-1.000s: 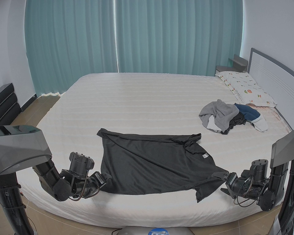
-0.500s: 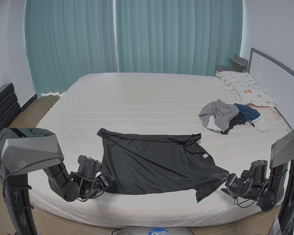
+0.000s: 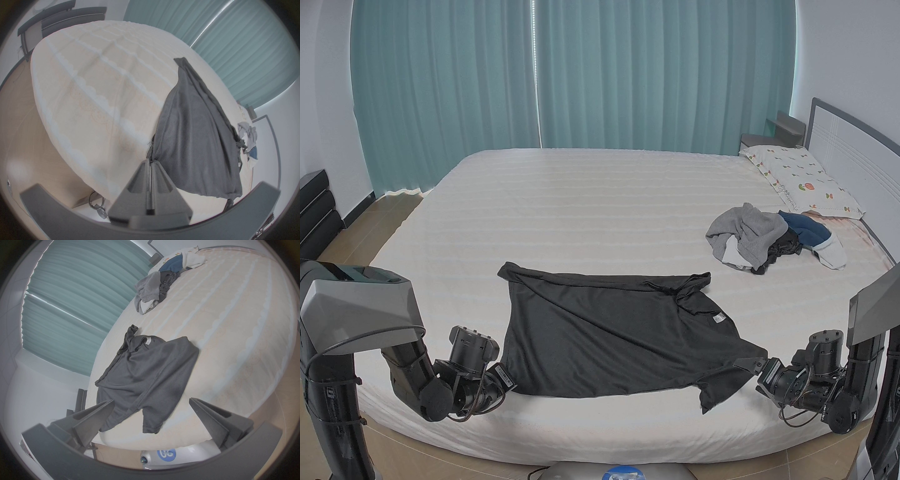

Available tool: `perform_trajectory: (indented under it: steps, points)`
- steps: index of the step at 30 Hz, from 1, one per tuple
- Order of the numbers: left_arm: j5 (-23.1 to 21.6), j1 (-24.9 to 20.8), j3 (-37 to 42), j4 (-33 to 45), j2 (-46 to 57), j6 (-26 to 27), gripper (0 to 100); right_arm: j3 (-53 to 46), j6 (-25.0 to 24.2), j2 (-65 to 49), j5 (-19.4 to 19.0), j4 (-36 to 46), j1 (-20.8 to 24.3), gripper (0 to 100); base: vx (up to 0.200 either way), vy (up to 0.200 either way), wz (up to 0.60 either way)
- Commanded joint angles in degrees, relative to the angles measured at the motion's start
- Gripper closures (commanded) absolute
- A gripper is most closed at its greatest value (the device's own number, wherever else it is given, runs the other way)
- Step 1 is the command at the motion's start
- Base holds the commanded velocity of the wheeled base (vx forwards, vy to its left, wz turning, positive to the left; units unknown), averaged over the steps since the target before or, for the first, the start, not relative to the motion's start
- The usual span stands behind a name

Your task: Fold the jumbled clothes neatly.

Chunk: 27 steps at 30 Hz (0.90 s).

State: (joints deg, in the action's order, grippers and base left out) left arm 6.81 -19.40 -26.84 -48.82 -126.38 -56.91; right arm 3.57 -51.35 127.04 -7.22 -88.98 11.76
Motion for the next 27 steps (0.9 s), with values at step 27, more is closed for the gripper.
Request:
perform_trajectory:
  steps: [27]
  points:
    - [-0.84,9.82,5.22,5.32,6.85,6.54,100,8.29,7.05,7.96,4.14,-0.49,-4.21,0,0.0,0.0,0.0]
